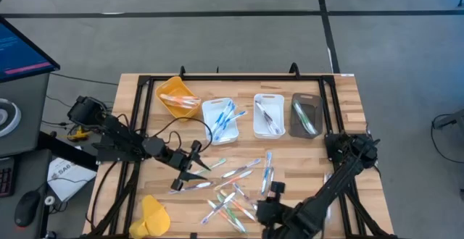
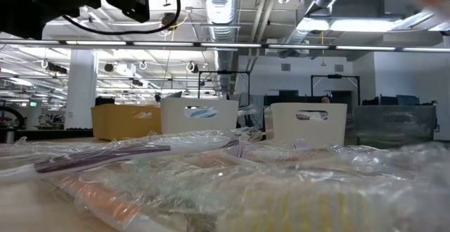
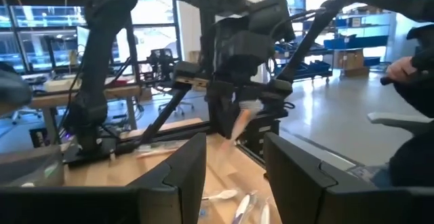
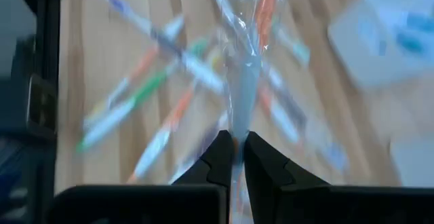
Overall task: Pick & Place Toothbrushes
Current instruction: Put the orange toothbrush into the orange bin
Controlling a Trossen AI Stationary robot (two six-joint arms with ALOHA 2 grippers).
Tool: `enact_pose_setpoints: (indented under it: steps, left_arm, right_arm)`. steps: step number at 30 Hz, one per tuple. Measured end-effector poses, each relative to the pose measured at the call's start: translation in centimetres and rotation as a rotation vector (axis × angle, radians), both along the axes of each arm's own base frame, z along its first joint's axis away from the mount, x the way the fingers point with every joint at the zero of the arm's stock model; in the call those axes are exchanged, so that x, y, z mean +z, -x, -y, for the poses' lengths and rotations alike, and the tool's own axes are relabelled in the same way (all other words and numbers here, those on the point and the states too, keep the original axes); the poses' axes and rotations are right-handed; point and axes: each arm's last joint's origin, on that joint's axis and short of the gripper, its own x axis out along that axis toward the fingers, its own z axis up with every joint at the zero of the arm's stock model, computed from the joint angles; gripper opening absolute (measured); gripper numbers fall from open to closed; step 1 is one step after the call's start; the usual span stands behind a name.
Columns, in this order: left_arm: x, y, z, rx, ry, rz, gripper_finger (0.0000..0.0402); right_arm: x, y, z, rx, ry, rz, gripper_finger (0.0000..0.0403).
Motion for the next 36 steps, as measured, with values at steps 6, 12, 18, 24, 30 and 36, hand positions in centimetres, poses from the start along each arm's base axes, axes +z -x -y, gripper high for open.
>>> enact_pose_setpoints:
  steps: [6, 12, 18, 24, 30, 36]
  left_arm:
    - [-0.3, -0.1, 0.0, 0.005, -0.001, -0.030, 0.0150]
    - [-0.9, -0.9, 0.4, 0.004, -0.012, -0.059, 0.0206]
    - [-1.1, -3.5, 1.7, 0.002, -0.016, -0.069, 0.0257]
    - [-1.0, -4.5, 2.6, -0.012, -0.014, -0.061, 0.0270]
    - [-0.4, -4.3, 3.1, -0.038, -0.011, -0.032, 0.0263]
    - [-0.5, -4.5, 3.3, -0.043, -0.013, -0.035, 0.0263]
  right_arm:
    - [0.9, -3.3, 0.9, 0.140, 0.092, 0.102, 0.0018]
    - [1.3, -4.9, 1.7, 0.196, 0.123, 0.131, 0.0018]
    - [1.3, -5.8, 2.8, 0.181, 0.115, 0.114, 0.0019]
    - [1.3, -5.8, 2.8, 0.179, 0.115, 0.115, 0.0019]
    - [1.3, -5.9, 2.8, 0.179, 0.112, 0.115, 0.0023]
    - [1.3, -7.2, 4.6, 0.128, 0.114, 0.117, 0.0021]
